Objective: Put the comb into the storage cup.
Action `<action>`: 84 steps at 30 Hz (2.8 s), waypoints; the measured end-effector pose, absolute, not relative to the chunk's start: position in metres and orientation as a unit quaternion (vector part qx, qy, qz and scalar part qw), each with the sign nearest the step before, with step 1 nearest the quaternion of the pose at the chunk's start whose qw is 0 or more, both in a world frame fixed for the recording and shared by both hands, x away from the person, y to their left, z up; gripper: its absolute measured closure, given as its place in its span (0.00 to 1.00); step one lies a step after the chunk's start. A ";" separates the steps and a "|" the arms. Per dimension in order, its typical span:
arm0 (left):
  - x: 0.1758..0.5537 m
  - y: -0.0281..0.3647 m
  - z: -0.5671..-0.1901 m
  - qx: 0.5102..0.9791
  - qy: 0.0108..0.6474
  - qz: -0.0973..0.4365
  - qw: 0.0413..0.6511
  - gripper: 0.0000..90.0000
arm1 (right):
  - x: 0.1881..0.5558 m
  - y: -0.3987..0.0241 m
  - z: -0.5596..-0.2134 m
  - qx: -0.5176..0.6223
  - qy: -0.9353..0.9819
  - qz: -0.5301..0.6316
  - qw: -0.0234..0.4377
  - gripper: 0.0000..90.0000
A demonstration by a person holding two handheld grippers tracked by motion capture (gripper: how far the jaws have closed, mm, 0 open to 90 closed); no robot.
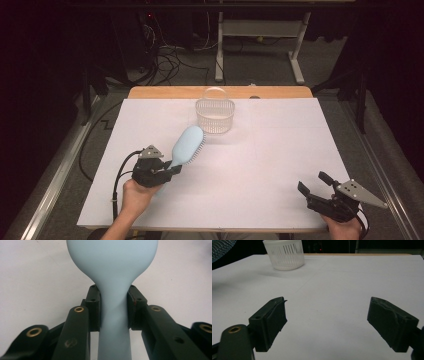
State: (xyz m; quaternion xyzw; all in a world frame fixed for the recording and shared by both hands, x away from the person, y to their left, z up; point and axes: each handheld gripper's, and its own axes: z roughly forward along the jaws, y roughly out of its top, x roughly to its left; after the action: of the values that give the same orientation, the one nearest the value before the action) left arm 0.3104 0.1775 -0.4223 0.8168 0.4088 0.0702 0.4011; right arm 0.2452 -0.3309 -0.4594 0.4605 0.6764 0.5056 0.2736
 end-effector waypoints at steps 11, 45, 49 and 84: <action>0.299 0.171 -0.425 0.817 0.396 0.069 0.414 0.75 | 0.245 -0.328 -0.458 0.452 0.681 0.504 0.278 0.17; 0.279 0.142 -0.427 0.830 0.347 0.056 0.433 0.75 | 0.237 -0.298 -0.446 0.384 0.689 0.552 0.271 0.19; 0.279 0.139 -0.427 0.832 0.344 0.056 0.432 0.75 | 0.238 -0.287 -0.445 0.369 0.700 0.548 0.271 0.19; 0.276 0.119 -0.429 0.841 0.320 0.051 0.434 0.75 | 0.252 -0.226 -0.440 0.326 0.728 0.560 0.222 0.17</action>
State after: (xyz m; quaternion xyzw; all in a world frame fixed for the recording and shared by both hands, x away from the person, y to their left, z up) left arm 0.2764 0.1193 -0.4289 0.8406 0.3201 0.0506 0.4340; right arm 0.2518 -0.2258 -0.4395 0.3263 0.7284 0.5601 0.2221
